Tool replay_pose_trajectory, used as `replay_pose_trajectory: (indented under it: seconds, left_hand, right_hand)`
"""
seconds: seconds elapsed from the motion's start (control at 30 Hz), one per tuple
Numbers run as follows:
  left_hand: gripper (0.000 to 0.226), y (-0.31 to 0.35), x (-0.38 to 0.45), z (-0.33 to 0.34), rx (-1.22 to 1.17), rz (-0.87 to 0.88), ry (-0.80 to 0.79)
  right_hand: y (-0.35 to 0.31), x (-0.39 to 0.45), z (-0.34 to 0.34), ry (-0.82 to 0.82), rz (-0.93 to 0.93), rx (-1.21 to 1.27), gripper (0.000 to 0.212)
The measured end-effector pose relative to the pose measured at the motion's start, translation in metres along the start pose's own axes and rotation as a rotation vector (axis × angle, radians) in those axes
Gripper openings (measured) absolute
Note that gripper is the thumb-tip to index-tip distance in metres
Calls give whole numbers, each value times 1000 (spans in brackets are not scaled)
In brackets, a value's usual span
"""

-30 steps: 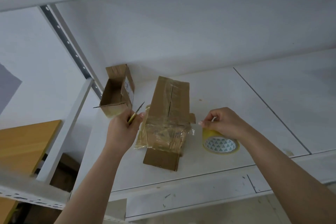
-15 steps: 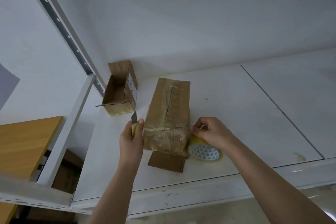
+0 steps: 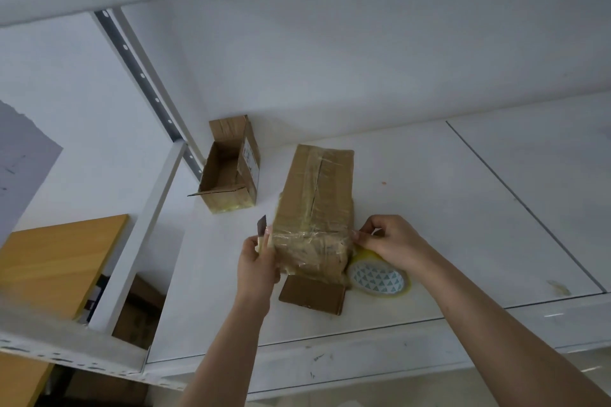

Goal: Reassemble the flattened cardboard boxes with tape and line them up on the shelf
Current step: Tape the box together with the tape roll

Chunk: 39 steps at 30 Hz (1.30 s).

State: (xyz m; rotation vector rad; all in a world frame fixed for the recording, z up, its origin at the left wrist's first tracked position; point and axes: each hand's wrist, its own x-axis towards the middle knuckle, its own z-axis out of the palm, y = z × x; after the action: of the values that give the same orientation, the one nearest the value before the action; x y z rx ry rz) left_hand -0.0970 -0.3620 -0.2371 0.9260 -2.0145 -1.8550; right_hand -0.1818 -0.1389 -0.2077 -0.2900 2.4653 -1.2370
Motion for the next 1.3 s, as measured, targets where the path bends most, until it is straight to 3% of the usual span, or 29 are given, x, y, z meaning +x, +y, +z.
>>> replay_pose_trajectory:
  seconds: [0.1, 0.2, 0.3, 0.37, 0.47, 0.67, 0.77, 0.9, 1.0, 1.1, 1.2, 1.3]
  left_hand:
    - [35, 14, 2, -21, 136, 81, 71]
    - [30, 60, -7, -29, 107, 343, 58]
    - [47, 111, -23, -11, 225, 538, -377]
    - [48, 131, -30, 16, 346, 526, -636]
    - [52, 134, -31, 49, 481, 440, -790]
    - [51, 106, -5, 43, 384, 445, -649]
    - [51, 104, -2, 43, 382, 477, -659]
    - [51, 101, 1, 45, 425, 503, -654]
    - [50, 100, 0, 46, 463, 523, -653]
    - [48, 101, -2, 46, 487, 555, -652]
    - [45, 102, -4, 46, 517, 594, -649]
    - [46, 106, -9, 48, 569, 574, -675]
  right_hand:
    - [1, -2, -5, -8, -11, 10, 35]
    - [1, -3, -8, -19, -31, -12, 35]
    - [0, -4, -8, -32, -16, -1, 34]
    - [0, -5, -7, -45, -10, 27, 32]
    - [0, -5, -7, -80, -5, 42, 30]
    - [3, -10, -15, -260, -9, 193, 15]
    - [7, -12, -16, -355, -7, 266, 23]
    - [3, -6, -16, -312, -10, 129, 27]
    - [-1, 1, -14, -216, -11, -181, 29]
    - [0, 2, -14, -160, 41, -460, 50]
    - [0, 2, -18, -138, 88, -506, 62]
    - [4, -6, -21, -72, 42, -434, 52]
